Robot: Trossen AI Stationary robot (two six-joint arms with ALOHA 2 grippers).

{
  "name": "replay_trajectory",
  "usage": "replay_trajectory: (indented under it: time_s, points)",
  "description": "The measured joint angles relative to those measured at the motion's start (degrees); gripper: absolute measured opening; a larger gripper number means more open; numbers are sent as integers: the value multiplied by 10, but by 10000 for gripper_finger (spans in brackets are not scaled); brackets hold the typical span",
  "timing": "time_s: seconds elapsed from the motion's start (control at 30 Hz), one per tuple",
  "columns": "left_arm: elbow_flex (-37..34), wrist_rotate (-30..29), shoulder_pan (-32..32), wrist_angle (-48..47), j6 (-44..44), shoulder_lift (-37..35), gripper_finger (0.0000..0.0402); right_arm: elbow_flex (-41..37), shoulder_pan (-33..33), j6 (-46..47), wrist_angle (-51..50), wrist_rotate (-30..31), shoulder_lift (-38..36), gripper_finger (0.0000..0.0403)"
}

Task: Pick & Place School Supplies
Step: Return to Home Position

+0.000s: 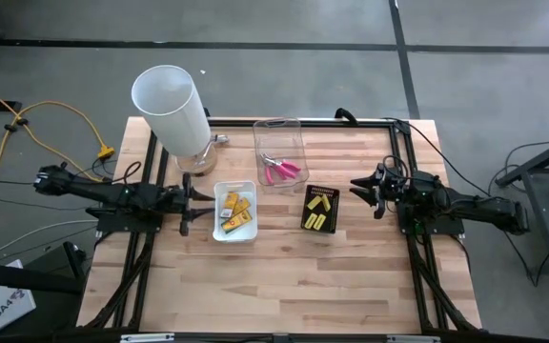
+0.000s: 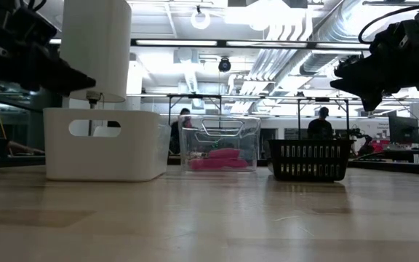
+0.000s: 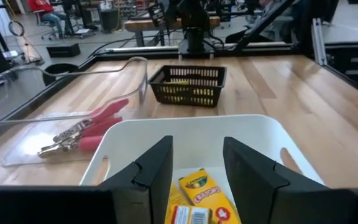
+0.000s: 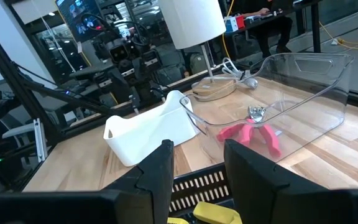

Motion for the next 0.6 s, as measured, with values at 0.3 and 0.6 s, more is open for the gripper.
replay_trajectory:
  time_s: [0.3, 0.6]
  points:
    - [-1, 1, 7, -2, 59, -3, 137, 0, 0, 0, 0, 0, 0, 133]
    - [-1, 107, 7, -16, 31, -2, 137, 0, 0, 0, 0, 0, 0, 133]
